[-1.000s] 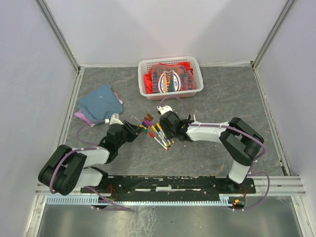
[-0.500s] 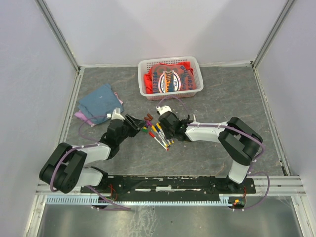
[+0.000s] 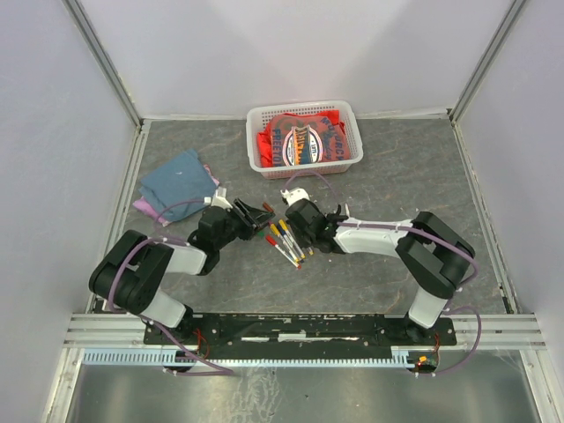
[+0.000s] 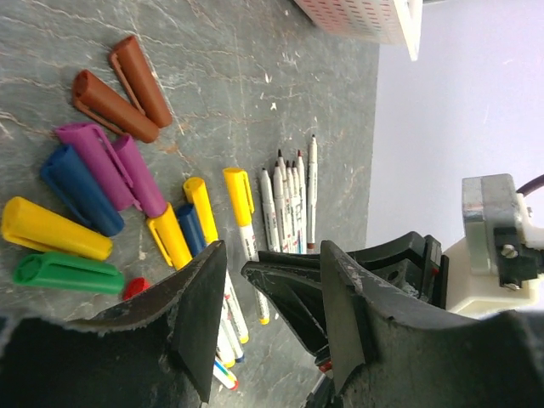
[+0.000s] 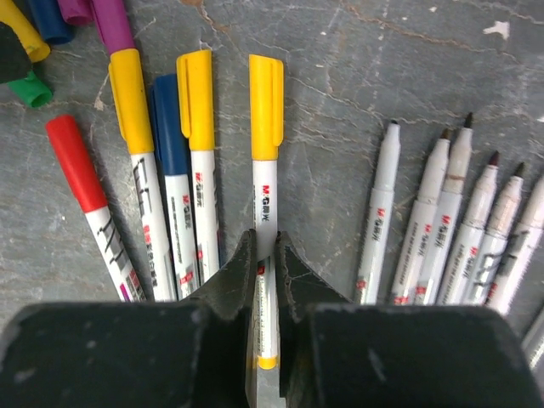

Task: Open the pen caps

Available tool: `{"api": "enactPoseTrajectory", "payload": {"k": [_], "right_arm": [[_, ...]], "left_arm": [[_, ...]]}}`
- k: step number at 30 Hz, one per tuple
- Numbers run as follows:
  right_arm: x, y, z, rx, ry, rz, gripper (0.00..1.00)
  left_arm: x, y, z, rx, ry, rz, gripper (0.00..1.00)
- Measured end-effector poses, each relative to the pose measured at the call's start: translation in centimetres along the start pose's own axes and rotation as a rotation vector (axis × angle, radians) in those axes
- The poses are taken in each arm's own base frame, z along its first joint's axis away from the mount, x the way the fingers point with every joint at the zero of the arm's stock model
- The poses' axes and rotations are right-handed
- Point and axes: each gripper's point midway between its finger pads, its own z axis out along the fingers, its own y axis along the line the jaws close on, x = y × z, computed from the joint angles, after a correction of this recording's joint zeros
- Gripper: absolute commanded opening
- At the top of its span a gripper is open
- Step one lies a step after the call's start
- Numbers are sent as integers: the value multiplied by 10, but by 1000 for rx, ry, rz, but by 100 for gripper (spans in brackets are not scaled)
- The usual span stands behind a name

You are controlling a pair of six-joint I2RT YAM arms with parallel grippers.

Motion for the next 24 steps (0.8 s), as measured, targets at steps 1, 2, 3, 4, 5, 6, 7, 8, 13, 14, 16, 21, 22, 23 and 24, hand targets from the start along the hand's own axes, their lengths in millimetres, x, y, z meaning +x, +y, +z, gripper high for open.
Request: {"api": "enactPoseTrajectory", "payload": {"k": [1,2,3,4,5,6,7,8,13,14,16,21,22,23,24], "right_arm": [[-1,-1,-3,-1,-5,0,1],[-2,-2,-6,-1,-13,-1,1],[-4,-3,-10,-1,-23,-1,1],[-6,-4,-13,-3,-33,0,1],[-10,-5,-17,-6,-46,1,1],[-13,-5,-21,-9,-59,2,1],[-16,-5,-23,-12,-72,4,1],[-19,-5,-26,-16,-82,6,1],[-29,0,-34,-56,-122,15,1],[-28,2,-35,-67,-122,15,1],[-26,4,-38,-86,-121,16,1],[-32,10,-50,-139,-144,25,1],[-34,11,-53,-148,-150,27,1],[-36,13,-55,-161,-157,32,1],[-38,15,-57,-174,-163,36,1]], "left_arm": [[1,-1,0,5,5,-2,55],[2,-3,1,10,11,-5,55],[3,-5,1,17,15,-3,55],[4,-7,1,23,19,-1,56],[5,-10,2,32,21,2,56],[5,-12,4,41,22,5,56],[6,-14,5,44,26,6,56],[7,-15,7,46,32,7,56],[14,-20,13,65,64,13,56],[15,-21,14,68,66,13,56],[17,-23,15,75,77,16,56],[20,-24,16,88,91,15,56],[21,-24,17,90,92,13,56],[21,-24,17,93,92,9,56],[21,-24,18,94,93,7,56]]}}
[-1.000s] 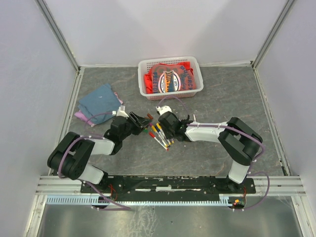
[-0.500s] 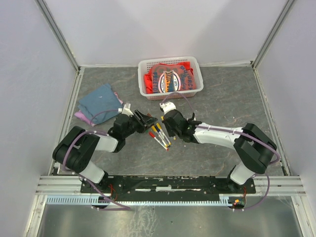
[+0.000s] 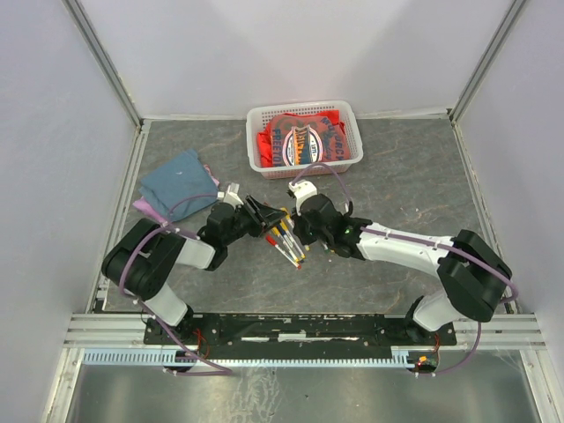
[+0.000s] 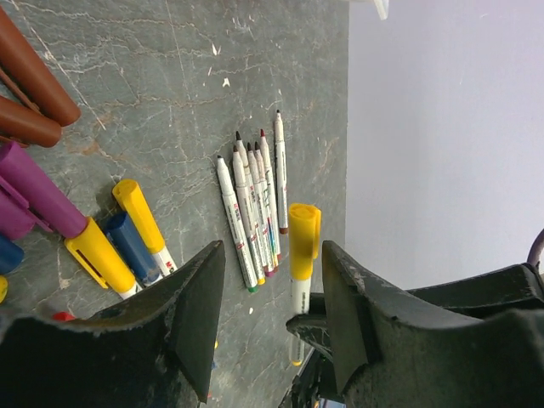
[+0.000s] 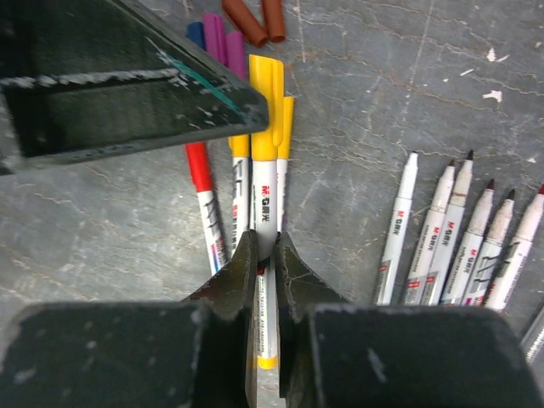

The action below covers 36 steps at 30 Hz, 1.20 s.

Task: Open the pen caps

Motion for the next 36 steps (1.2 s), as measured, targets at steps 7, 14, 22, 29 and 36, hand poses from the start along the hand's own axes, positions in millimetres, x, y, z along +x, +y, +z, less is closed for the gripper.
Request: {"api": "enactPoseTrajectory", "payload": {"k": [7,14,22,29,36], "right_arm": [[-4,14,-2,-68,-8,30,1],[-7,22,-2,-112,-14,50,1],[-6,27,-3,-135,-10,57,1],[-7,28,-3,-139,-12,58,1],[-8,28,-4,-140,-14,61,20]], "left_arm": [[2,-10,2,53,9,-5,55],[4,-17,4,99,13,-15,46],[4,-23,4,139,13,-23,29],[5,-21,2,139,10,-22,4],[5,-22,1,149,6,-18,3]]}}
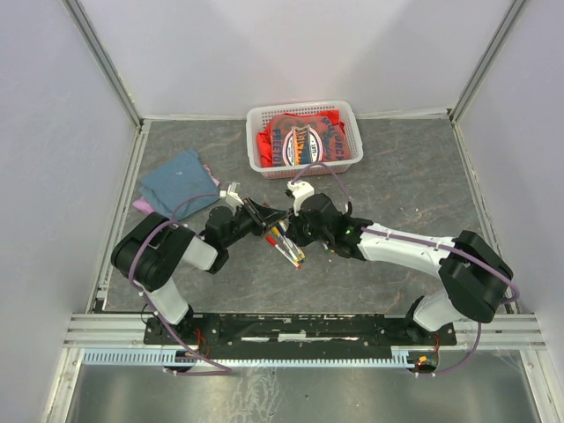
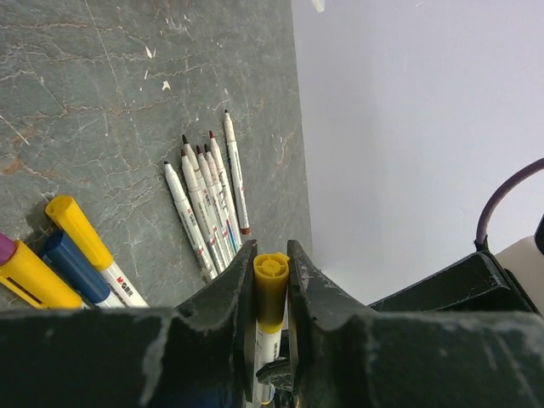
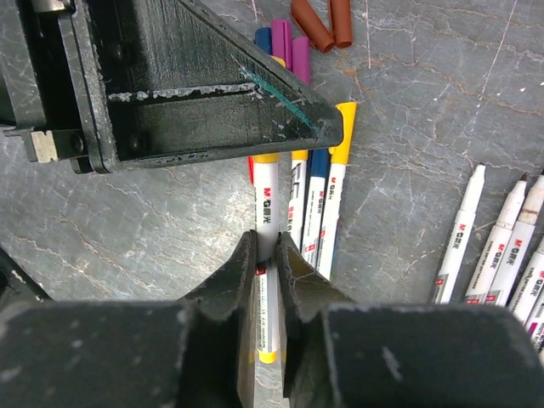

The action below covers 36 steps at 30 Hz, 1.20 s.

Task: Open the pen caps

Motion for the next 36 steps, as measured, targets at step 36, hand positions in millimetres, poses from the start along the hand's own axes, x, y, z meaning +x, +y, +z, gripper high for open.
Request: {"api": "enactPoseTrajectory", "payload": {"k": [36], "right_arm": [[-8,-13,13,85,-12,-78,1]], "left_arm": [[-16,-6,9,-156,-71,83,3]]}}
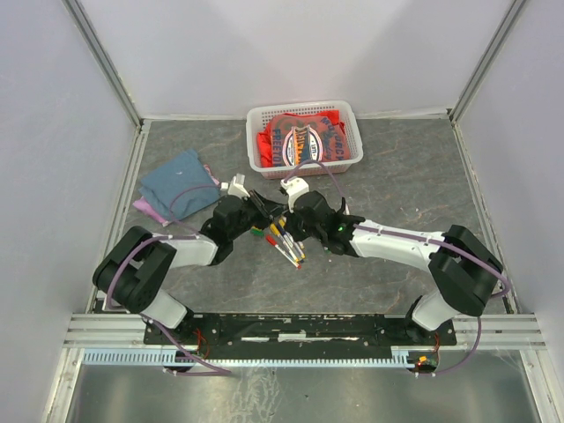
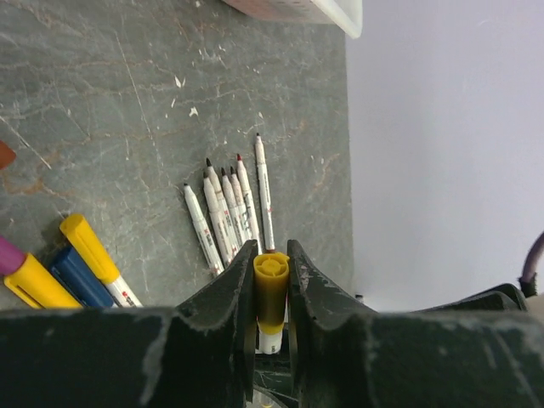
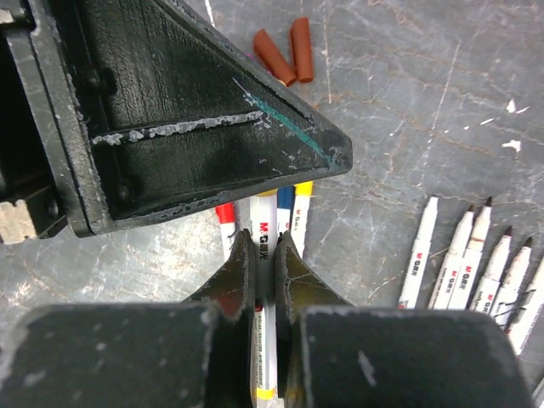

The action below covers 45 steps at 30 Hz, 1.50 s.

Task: Open the pen caps

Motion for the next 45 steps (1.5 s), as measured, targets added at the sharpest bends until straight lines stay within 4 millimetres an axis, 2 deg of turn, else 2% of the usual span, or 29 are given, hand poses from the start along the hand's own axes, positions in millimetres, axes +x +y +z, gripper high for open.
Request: {"api": "enactPoseTrajectory", "payload": {"k": [10,17,23,26,34,39,45], "right_arm": [[-6,-7,0,34,-29,-20,1],[-10,-1,-12,-26,-75,17,1],[27,-4,-21,-67,24,42,1],[35,-9,-25,-82,40,70,1],[35,-27,-25,-14,59,87,1],[44,-39,-12,52,103,83,1],[58,-52,-3,125,156,66,1]], "left_arm": [[-5,-3,8,-47,14,96,3],[-6,-18,4,28,38,115,3],[-68,-13,1,47,-151,121,3],[-73,-12,0,70,-174,124,3],[-55,17,-6,10,-132,105,3],[-39,54,-27,-111,-121,73,3],[-27,80,-46,-199,-124,45,3]]}}
